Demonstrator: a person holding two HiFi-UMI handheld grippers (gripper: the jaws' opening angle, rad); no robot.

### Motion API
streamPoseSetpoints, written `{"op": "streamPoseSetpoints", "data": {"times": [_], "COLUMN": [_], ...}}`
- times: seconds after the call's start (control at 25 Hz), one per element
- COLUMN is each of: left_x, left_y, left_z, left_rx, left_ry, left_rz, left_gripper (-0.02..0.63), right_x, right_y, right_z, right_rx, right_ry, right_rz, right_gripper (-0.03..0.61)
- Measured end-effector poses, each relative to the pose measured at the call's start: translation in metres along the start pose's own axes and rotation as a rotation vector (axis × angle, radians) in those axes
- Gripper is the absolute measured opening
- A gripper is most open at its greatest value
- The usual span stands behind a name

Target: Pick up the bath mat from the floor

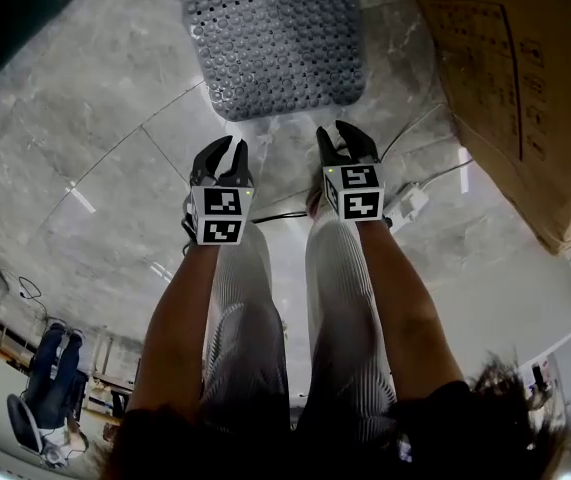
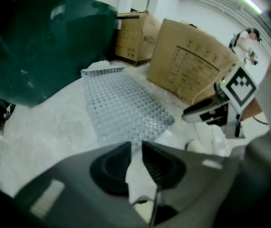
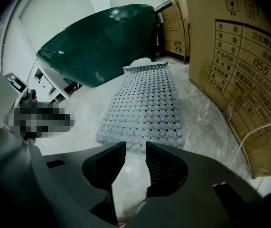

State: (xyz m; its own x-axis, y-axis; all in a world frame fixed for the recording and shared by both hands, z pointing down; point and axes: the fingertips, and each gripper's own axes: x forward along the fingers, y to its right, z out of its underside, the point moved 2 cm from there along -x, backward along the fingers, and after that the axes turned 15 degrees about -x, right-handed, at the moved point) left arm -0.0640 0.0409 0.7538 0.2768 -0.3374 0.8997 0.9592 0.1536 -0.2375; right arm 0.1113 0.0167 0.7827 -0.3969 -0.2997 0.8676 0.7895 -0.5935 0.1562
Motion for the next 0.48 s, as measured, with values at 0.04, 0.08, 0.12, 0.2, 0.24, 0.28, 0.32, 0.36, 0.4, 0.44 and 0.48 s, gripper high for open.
{"op": "streamPoseSetpoints", "data": {"times": [0.04,0.08,0.12,0.2,0.24,0.28,0.32,0.36,0.4,0.44,0.48], "left_x": [0.006,0.012,0.018,0.029,0.033,0.037,0.04,0.043,0.045,0.047,0.049], "left_y": [-0.002,-0.003,-0.004,-0.006,-0.007,-0.008,-0.009,-0.01,-0.011,-0.011,-0.012], "left_z": [0.004,0.009,0.013,0.02,0.022,0.024,0.026,0.029,0.031,0.034,0.037], "left_rx": [0.003,0.006,0.007,0.011,0.014,0.017,0.02,0.023,0.026,0.028,0.029], "left_ry": [-0.007,-0.014,-0.021,-0.026,-0.026,-0.027,-0.029,-0.031,-0.034,-0.038,-0.042], "left_rz": [-0.003,-0.006,-0.008,-0.013,-0.014,-0.016,-0.017,-0.017,-0.017,-0.017,-0.016], "left_gripper": [0.072,0.072,0.072,0.074,0.074,0.074,0.074,0.074,0.074,0.074,0.074], "right_x": [0.005,0.01,0.015,0.023,0.027,0.03,0.033,0.036,0.039,0.041,0.044], "right_y": [0.002,0.004,0.005,0.008,0.009,0.01,0.01,0.011,0.012,0.012,0.014], "right_z": [0.004,0.008,0.012,0.02,0.023,0.027,0.03,0.033,0.036,0.039,0.042], "right_rx": [-0.001,-0.002,-0.004,-0.005,-0.002,0.005,0.017,0.034,0.057,0.084,0.113], "right_ry": [-0.002,-0.004,-0.006,-0.012,-0.014,-0.016,-0.015,-0.013,-0.01,-0.008,-0.005], "right_rz": [0.004,0.006,0.006,0.005,0.006,0.008,0.011,0.014,0.017,0.021,0.027], "right_gripper": [0.123,0.124,0.126,0.126,0.126,0.126,0.126,0.126,0.127,0.127,0.127]}}
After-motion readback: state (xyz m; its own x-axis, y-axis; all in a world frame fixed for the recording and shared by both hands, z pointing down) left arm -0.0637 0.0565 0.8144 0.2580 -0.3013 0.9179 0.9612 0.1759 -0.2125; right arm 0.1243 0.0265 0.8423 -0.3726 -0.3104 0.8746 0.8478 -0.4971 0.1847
